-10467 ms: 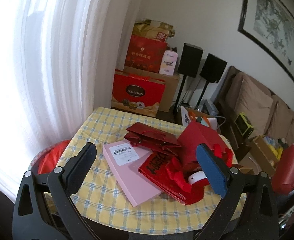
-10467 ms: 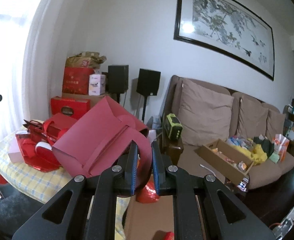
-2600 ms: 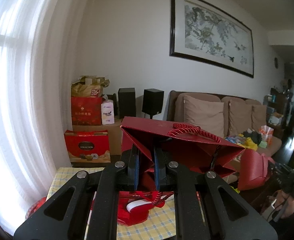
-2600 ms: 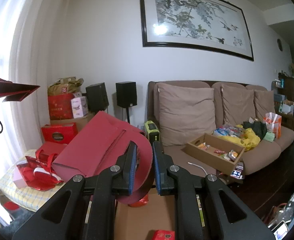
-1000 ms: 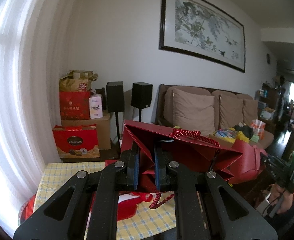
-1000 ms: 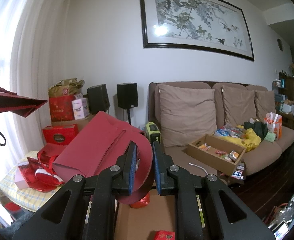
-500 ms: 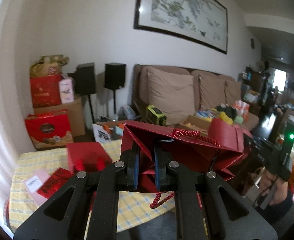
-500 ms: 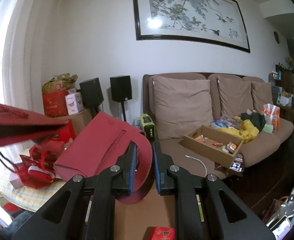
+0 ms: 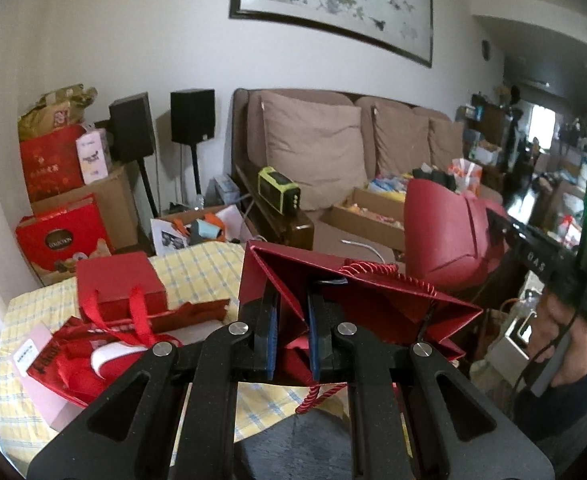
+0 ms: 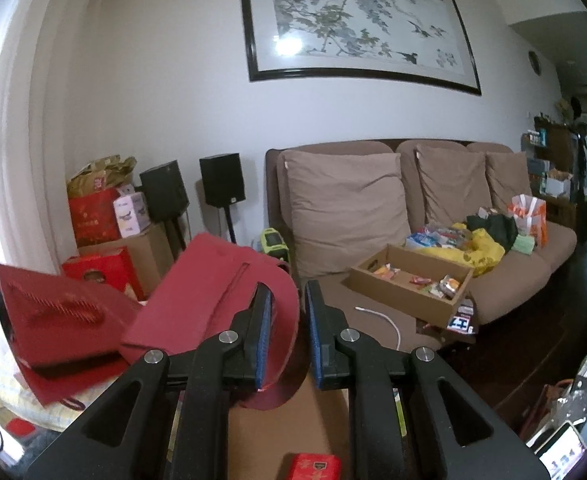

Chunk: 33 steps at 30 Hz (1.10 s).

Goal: Organize objects
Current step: 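Lower the red gift bag into the cardboard box and open the left gripper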

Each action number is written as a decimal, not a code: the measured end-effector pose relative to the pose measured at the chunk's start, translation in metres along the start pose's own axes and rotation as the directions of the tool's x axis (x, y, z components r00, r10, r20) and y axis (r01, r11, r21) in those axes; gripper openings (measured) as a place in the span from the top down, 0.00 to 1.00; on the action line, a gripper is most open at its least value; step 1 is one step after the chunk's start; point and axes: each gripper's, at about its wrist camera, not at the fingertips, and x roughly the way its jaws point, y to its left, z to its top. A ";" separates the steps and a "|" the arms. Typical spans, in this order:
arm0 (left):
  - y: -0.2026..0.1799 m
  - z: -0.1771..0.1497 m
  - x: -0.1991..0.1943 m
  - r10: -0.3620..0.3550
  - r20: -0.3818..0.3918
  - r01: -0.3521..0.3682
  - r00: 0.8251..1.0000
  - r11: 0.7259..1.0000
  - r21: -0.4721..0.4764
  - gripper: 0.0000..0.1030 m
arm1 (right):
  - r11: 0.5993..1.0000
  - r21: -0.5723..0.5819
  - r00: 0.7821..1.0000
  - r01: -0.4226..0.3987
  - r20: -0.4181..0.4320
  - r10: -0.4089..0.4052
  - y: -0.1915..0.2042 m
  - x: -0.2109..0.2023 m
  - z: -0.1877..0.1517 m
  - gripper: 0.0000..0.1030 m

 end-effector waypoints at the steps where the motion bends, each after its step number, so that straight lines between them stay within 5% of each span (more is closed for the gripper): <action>1: -0.002 -0.002 0.002 -0.004 -0.004 0.004 1.000 1.000 0.001 0.89 | 1.000 0.000 1.000 0.002 -0.002 -0.002 0.000 0.000 0.000 0.85; 16: -0.015 -0.015 0.034 -0.004 -0.055 0.006 0.998 0.999 0.040 0.89 | 0.998 0.028 0.997 0.059 -0.047 -0.058 -0.015 0.012 -0.008 0.85; 33: -0.061 -0.062 0.109 -0.006 -0.241 0.055 0.971 0.979 0.197 0.89 | 0.994 0.077 0.996 0.081 -0.044 -0.078 -0.031 0.009 -0.007 0.85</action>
